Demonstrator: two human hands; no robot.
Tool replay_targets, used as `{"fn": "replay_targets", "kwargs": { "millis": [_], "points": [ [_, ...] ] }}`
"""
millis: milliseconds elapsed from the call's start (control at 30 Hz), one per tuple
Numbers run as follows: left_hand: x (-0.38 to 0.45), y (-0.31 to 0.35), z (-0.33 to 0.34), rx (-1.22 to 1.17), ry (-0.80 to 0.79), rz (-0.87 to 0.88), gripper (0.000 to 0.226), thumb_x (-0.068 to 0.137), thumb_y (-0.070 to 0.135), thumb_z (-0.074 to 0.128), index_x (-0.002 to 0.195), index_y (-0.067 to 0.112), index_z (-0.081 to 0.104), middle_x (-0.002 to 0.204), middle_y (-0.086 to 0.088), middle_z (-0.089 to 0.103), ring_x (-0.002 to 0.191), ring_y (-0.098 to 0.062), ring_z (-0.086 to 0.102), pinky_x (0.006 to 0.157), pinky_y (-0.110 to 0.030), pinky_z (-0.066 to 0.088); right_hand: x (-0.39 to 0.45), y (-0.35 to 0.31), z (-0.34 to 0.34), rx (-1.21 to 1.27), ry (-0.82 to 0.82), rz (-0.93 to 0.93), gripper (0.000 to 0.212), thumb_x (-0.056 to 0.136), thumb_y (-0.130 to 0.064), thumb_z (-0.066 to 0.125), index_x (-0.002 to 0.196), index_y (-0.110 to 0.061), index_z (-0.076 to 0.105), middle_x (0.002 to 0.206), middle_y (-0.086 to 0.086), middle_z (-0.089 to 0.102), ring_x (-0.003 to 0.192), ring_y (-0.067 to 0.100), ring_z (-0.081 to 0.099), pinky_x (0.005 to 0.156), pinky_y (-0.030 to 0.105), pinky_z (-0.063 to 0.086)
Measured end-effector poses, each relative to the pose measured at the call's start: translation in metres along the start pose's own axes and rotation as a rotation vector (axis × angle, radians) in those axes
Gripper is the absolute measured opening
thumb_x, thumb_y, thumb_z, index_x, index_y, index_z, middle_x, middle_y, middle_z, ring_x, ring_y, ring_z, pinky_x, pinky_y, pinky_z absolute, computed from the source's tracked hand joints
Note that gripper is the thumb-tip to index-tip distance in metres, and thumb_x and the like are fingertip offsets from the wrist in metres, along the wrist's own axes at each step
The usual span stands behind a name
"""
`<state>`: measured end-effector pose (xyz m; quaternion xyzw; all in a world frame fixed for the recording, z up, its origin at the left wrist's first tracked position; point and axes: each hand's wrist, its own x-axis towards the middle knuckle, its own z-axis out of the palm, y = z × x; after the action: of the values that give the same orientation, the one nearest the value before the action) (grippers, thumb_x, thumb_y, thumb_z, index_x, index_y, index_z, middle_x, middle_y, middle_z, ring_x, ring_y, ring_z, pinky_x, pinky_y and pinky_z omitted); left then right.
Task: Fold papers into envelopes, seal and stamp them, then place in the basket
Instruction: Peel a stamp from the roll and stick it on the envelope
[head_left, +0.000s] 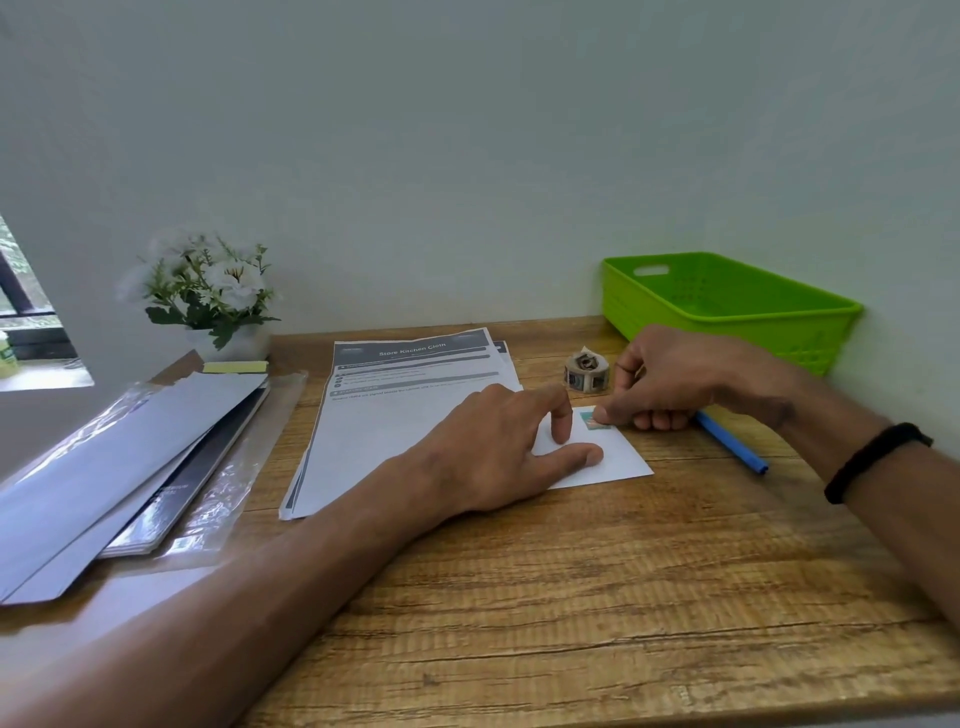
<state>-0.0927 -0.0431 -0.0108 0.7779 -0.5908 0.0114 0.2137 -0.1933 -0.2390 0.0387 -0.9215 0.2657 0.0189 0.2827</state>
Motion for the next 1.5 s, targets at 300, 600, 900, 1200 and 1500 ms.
{"fn": "replay_targets", "kwargs": {
  "millis": [300,600,900,1200,1500],
  "points": [
    [0.001,-0.001,0.001,-0.003,-0.008,0.007,0.035,0.096,0.066,0.057,0.101,0.031,0.057,0.07,-0.004,0.065,0.067,-0.019,0.06,0.058,-0.032,0.038,-0.002,-0.002,0.003,0.043,-0.06,-0.036,0.026,0.084,-0.031,0.085,0.083,-0.008,0.074,0.061,0.001,0.069,0.052,0.012,0.058,0.049,0.023,0.046],
    [0.001,-0.002,0.001,0.019,0.005,0.019,0.037,0.095,0.068,0.056,0.101,0.032,0.057,0.068,-0.005,0.065,0.066,-0.018,0.06,0.057,-0.033,0.038,0.003,-0.003,0.016,0.01,0.133,-0.048,0.028,0.087,-0.033,0.082,0.075,-0.008,0.075,0.06,0.001,0.072,0.053,0.014,0.061,0.051,0.026,0.049],
    [-0.002,-0.032,-0.046,0.067,-0.198,-0.166,0.077,0.068,0.09,0.054,0.129,0.042,0.057,0.117,0.009,0.057,0.104,-0.01,0.053,0.087,-0.032,0.048,0.001,-0.003,0.014,0.142,0.246,-0.086,0.029,0.087,-0.033,0.083,0.076,-0.008,0.074,0.06,0.004,0.074,0.044,0.008,0.059,0.046,0.023,0.048],
    [-0.002,-0.056,-0.07,0.105,-0.457,-0.236,0.099,0.056,0.081,0.074,0.145,0.049,0.044,0.133,0.014,0.047,0.116,-0.01,0.046,0.097,-0.03,0.041,-0.002,-0.003,0.007,0.346,0.552,-0.215,0.034,0.088,-0.037,0.081,0.084,-0.004,0.07,0.063,0.002,0.074,0.046,0.004,0.061,0.051,0.023,0.053],
    [-0.005,-0.06,-0.072,0.02,-0.359,-0.25,0.084,0.063,0.071,0.08,0.139,0.046,0.053,0.113,0.016,0.056,0.102,-0.004,0.054,0.081,-0.022,0.043,0.0,-0.005,0.018,0.316,0.557,-0.251,0.033,0.087,-0.037,0.082,0.079,-0.007,0.072,0.06,0.001,0.073,0.045,0.002,0.061,0.048,0.019,0.047]
  ]
}}
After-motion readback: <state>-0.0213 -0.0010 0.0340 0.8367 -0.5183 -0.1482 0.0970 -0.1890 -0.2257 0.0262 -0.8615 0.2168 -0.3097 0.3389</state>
